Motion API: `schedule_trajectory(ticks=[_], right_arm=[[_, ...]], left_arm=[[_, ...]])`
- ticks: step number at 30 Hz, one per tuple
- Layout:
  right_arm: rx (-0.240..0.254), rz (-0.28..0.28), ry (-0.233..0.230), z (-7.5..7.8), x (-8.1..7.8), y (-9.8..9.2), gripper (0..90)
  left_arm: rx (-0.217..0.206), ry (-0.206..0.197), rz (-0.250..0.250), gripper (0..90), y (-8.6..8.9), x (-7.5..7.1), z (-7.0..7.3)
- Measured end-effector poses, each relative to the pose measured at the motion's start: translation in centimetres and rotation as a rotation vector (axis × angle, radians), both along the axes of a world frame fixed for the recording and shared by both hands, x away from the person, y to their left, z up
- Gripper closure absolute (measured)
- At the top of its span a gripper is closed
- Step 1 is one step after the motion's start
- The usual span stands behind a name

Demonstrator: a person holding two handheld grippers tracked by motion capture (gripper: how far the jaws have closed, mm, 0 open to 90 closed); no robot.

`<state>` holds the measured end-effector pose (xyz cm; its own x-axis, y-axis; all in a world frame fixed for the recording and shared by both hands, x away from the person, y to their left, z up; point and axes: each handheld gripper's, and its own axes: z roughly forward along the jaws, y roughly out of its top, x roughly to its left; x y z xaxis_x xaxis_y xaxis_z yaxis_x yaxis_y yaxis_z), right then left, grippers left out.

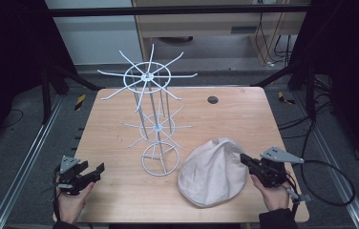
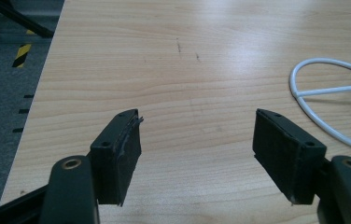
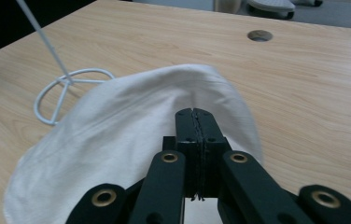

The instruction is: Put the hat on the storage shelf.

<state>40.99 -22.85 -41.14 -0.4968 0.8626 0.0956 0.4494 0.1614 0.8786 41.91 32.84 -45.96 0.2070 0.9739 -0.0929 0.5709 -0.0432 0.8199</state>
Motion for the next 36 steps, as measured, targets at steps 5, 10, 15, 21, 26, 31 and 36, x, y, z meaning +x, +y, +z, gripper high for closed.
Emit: schedule_trajectory(ticks=[5, 10, 15, 21, 26, 31, 36], right_arm=[[0.001, 0.064, 0.0, 0.3, 0.2, 2.1, 90.0], [-0.006, 0.125, 0.003, 0.4, 0.6, 4.6, 90.0], [-0.009, 0.164, 0.007, 0.4, 0.9, 6.7, 90.0], [-0.026, 0.197, 0.015, -0.3, 1.5, 9.4, 90.0], [-0.03, 0.207, 0.043, -1.2, 2.3, 11.8, 90.0], [-0.033, 0.21, 0.05, -1.9, 3.0, 14.1, 90.0], [-0.07, 0.231, 0.073, -2.8, 3.2, 15.7, 90.0]], left_arm=[[0.002, 0.001, 0.004, 32.0, 0.0, 0.0, 0.0], [0.001, -0.003, 0.004, 33.1, 0.1, 0.0, 0.1], [-0.001, 0.003, -0.007, 39.8, 0.0, -0.1, 0.2], [0.003, 0.01, -0.022, 55.8, -0.2, -0.3, 0.5], [0.0, 0.016, -0.024, 65.4, -0.2, -0.4, 0.6], [0.009, 0.018, -0.023, 69.6, -0.1, -0.4, 0.7], [0.012, 0.018, -0.025, 71.3, -0.1, -0.5, 0.7]])
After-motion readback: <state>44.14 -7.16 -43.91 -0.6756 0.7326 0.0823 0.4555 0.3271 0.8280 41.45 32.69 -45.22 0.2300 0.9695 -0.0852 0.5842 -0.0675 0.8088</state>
